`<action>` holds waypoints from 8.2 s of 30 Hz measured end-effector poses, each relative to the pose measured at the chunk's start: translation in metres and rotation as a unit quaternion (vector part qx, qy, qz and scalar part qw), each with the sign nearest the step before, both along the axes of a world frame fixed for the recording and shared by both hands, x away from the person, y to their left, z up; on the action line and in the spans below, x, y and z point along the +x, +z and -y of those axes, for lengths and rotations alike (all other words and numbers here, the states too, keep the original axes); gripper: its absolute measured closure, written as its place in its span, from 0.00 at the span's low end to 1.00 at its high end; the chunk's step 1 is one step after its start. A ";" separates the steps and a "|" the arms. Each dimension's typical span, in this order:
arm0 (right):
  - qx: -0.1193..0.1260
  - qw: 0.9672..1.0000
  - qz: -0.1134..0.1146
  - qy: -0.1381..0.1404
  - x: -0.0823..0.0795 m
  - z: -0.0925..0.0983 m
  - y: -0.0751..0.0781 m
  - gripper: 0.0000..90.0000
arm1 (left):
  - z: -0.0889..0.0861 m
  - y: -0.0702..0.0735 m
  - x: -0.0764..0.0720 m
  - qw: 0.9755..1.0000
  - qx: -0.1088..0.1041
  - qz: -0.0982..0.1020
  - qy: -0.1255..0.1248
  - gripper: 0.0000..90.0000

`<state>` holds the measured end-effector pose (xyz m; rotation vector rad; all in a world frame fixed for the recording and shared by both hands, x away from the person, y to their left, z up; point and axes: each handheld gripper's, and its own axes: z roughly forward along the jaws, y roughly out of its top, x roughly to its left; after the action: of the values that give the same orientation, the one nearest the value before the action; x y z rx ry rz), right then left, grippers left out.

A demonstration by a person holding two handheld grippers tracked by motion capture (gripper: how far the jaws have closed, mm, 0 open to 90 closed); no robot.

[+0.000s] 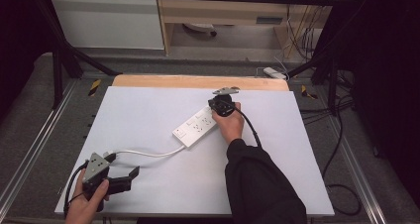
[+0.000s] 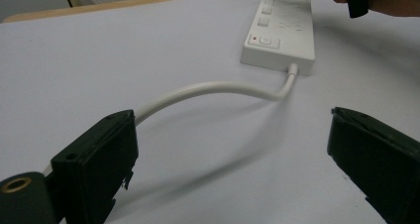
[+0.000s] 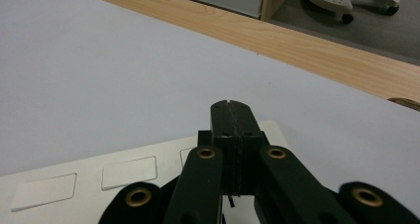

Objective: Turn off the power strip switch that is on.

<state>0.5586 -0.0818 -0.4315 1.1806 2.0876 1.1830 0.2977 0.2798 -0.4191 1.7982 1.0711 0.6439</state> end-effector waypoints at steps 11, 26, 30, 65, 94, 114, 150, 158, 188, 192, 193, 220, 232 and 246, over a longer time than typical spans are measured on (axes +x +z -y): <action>0.004 1.000 -0.003 -0.002 0.002 0.000 -0.003 1.00 | 0.000 0.000 0.000 1.000 0.001 -0.001 -0.001 0.06; 0.003 1.000 -0.007 0.000 0.002 -0.004 -0.009 1.00 | 0.001 -0.001 0.000 1.000 0.002 -0.003 -0.003 0.06; 0.000 1.000 -0.008 -0.001 0.003 -0.003 -0.009 1.00 | 0.001 -0.001 0.000 1.000 0.002 -0.003 -0.004 0.06; -0.001 1.000 0.001 -0.003 0.004 -0.002 -0.013 1.00 | 0.002 -0.002 0.001 1.000 0.006 -0.006 -0.005 0.06; -0.011 1.000 0.015 0.018 -0.002 -0.006 -0.010 1.00 | 0.002 -0.002 0.001 1.000 0.006 -0.008 -0.005 0.06; 0.012 1.000 0.015 0.017 -0.019 0.012 0.005 1.00 | 0.002 -0.003 0.000 1.000 0.009 -0.009 0.001 0.06; 0.047 0.997 0.037 0.043 -0.063 0.058 0.055 1.00 | -0.005 0.000 -0.003 0.999 -0.018 0.004 0.030 0.06; 0.066 0.997 0.036 0.030 -0.070 0.078 0.065 1.00 | -0.006 -0.001 -0.003 0.999 -0.018 0.003 0.034 0.06; 0.069 0.996 0.059 0.003 -0.122 0.136 0.090 0.25 | -0.005 -0.001 -0.004 0.999 -0.019 0.006 0.043 0.06; 0.074 0.996 0.055 0.003 -0.129 0.143 0.092 0.15 | -0.005 0.000 -0.004 0.999 -0.022 0.007 0.044 0.06; 0.074 0.996 0.057 0.003 -0.132 0.145 0.093 0.12 | -0.005 0.000 -0.004 0.999 -0.023 0.008 0.043 0.06; 0.081 0.990 0.115 -0.033 -0.203 0.194 0.057 0.05 | -0.007 0.001 -0.006 0.998 -0.036 0.009 0.042 0.06; 0.061 0.993 0.097 -0.019 -0.214 0.191 0.020 0.05 | -0.008 0.002 -0.006 0.998 -0.041 0.012 0.041 0.06; 0.055 0.997 0.043 0.019 -0.211 0.171 -0.010 0.03 | -0.007 0.002 -0.006 0.999 -0.038 0.013 0.036 0.06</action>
<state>0.3473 -0.2531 -0.4410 1.1217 2.0116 1.3570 0.2916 0.2866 -0.4168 1.6882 1.1324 0.6586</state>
